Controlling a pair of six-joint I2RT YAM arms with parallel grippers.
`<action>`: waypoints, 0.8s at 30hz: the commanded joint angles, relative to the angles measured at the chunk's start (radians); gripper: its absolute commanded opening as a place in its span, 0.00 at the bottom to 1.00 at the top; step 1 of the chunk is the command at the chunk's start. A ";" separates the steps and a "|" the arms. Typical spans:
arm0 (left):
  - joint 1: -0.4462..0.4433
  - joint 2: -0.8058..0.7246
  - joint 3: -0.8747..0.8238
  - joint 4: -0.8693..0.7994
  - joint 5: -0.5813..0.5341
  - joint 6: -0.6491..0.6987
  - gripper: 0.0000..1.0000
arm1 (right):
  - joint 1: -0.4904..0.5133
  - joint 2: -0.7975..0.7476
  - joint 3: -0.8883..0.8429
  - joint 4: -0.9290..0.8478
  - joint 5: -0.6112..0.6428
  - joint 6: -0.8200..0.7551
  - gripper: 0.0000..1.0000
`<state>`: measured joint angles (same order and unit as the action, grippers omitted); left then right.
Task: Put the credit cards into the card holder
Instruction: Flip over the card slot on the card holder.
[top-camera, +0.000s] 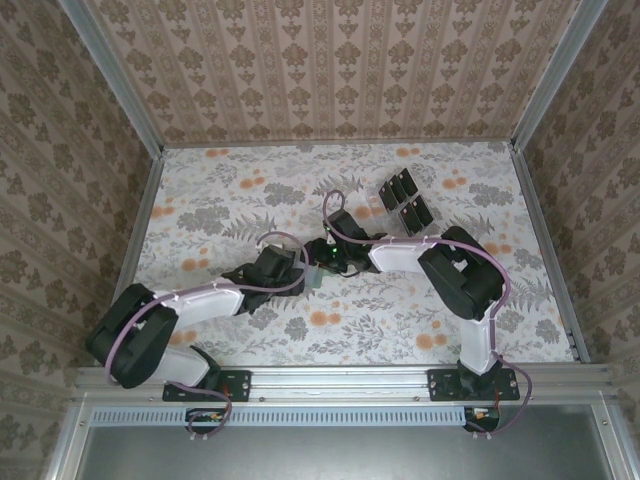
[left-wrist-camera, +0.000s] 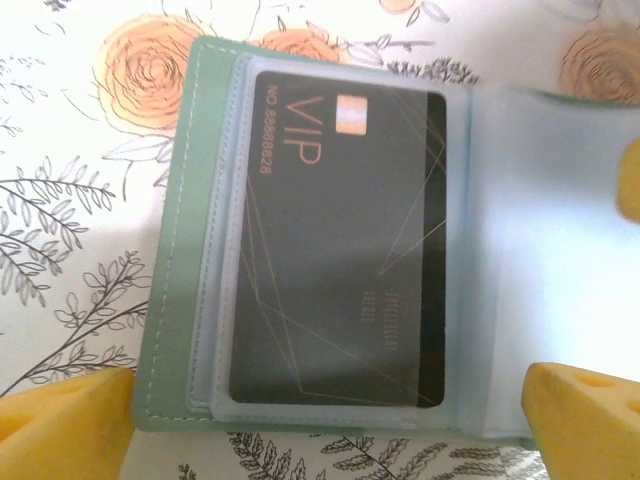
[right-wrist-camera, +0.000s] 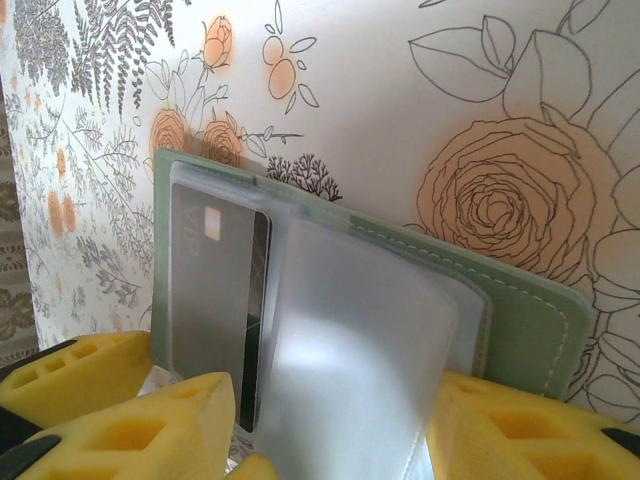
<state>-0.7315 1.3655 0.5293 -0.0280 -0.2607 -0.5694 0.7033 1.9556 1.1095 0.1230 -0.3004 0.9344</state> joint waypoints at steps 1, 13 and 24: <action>0.004 -0.066 -0.016 -0.036 -0.021 -0.022 1.00 | 0.006 0.004 0.032 -0.034 -0.026 -0.016 0.54; 0.056 -0.283 -0.069 -0.093 -0.051 -0.049 1.00 | 0.043 0.010 0.107 -0.096 -0.019 -0.021 0.54; 0.118 -0.362 -0.101 -0.112 -0.018 -0.036 1.00 | 0.077 0.065 0.217 -0.150 -0.012 -0.020 0.54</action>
<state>-0.6254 1.0290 0.4500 -0.1112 -0.2878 -0.5995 0.7681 1.9923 1.2781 0.0185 -0.3077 0.9253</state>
